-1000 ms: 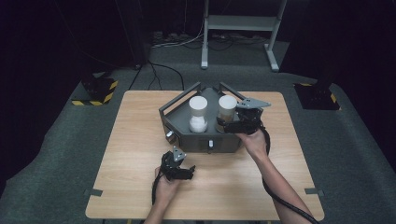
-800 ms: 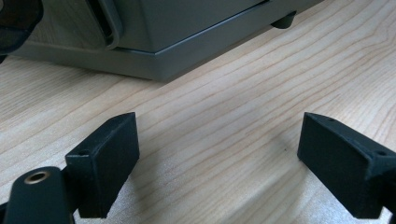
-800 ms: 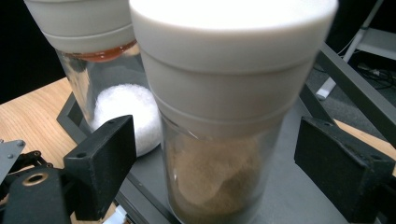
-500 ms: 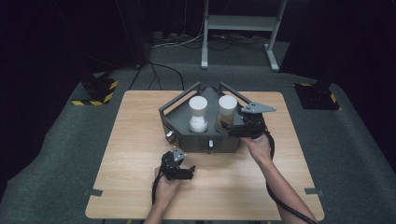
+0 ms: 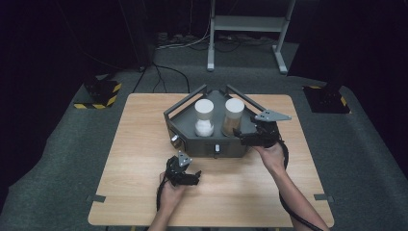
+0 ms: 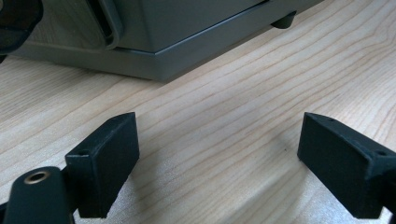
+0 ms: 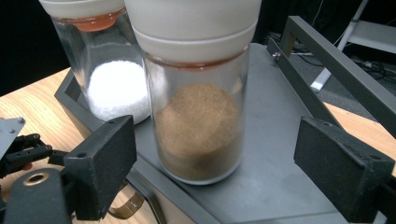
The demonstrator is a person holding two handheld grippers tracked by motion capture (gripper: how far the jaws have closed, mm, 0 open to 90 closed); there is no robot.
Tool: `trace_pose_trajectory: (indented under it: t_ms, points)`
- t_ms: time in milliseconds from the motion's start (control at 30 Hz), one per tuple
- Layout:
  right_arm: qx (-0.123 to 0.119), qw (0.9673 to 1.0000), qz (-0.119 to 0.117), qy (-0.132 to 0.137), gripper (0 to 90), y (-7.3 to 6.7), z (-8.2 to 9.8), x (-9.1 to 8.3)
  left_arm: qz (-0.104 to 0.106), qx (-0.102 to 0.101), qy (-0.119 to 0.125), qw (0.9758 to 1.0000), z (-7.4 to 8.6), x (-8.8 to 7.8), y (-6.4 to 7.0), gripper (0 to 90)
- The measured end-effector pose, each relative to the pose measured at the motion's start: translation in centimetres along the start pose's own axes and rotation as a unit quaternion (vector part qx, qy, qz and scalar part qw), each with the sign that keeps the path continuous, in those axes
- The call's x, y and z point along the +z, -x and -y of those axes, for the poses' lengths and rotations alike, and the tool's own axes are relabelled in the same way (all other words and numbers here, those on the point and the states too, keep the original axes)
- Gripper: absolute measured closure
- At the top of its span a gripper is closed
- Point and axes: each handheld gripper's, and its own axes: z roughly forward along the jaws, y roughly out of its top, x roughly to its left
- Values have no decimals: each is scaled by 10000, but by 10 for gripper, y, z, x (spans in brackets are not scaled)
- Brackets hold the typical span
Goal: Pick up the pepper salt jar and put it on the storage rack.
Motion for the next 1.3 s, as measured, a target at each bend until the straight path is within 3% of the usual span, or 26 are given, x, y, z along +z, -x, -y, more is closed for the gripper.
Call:
trace_pose_trajectory:
  t_ms: [700,967,1300]
  points:
    - [210,9997,47,-78,124,8,34,-14,0,-2,1,10000,0,0,0,128]
    - [570,9982,148,-104,123,15,63,-24,-1,-8,5,10000,0,0,0,128]
    - [817,9957,345,-249,125,16,91,-28,-1,-3,3,10000,0,0,0,128]
